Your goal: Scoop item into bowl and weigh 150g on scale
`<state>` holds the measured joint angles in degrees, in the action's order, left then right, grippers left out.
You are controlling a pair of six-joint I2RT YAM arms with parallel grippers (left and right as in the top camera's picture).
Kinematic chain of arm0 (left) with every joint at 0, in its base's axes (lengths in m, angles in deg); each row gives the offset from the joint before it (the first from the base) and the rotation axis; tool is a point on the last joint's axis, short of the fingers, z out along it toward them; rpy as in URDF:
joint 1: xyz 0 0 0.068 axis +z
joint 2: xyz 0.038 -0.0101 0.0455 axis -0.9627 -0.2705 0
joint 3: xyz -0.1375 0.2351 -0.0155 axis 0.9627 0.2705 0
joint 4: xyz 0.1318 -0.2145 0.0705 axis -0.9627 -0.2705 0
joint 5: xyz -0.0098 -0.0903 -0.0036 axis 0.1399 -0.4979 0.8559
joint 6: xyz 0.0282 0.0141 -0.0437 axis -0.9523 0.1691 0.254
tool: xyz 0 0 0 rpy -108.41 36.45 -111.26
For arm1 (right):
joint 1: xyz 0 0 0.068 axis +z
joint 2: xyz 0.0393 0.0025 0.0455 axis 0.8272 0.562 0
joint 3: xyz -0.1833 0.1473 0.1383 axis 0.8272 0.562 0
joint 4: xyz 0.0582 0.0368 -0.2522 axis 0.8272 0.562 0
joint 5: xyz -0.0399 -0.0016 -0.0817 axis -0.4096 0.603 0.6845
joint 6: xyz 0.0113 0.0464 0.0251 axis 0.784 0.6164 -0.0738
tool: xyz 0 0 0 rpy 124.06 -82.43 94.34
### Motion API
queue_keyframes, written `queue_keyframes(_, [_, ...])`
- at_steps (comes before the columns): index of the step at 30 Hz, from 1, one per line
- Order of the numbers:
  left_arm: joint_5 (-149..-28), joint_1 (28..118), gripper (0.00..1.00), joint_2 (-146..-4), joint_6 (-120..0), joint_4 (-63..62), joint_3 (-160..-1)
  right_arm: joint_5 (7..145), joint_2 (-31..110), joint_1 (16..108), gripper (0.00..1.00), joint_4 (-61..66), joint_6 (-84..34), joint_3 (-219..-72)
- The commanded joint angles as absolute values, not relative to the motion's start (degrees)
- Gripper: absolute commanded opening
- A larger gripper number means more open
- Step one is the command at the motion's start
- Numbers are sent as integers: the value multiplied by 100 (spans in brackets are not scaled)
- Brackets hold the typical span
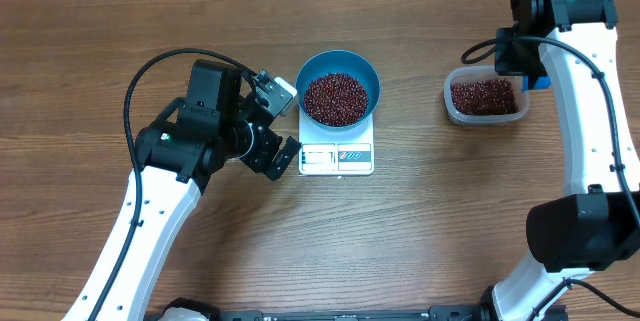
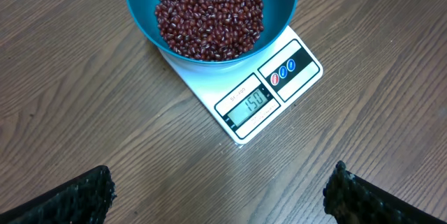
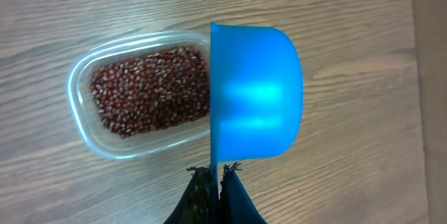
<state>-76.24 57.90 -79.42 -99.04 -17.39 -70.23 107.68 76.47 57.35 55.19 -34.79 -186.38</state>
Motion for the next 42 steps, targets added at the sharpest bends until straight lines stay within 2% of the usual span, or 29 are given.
queue_keyframes(1, [-7709,5777,100,-7985,-9804,-1732,-7001,11010,7492,5735,4,5523,-3109,-18633])
queue_keyframes(5, [-7709,5777,100,-7985,-9804,-1730,-7001,10930,7492,5735,4,5484,-2985,-18633])
queue_keyframes(19, [-7707,5777,100,-7985,-9804,-1730,-7001,9052,7492,5735,4,4769,-3321,-18633])
queue_keyframes(42, [-7707,5777,100,-7985,-9801,-1732,-7001,7494,7492,5713,4,4266,-3335,-18633])
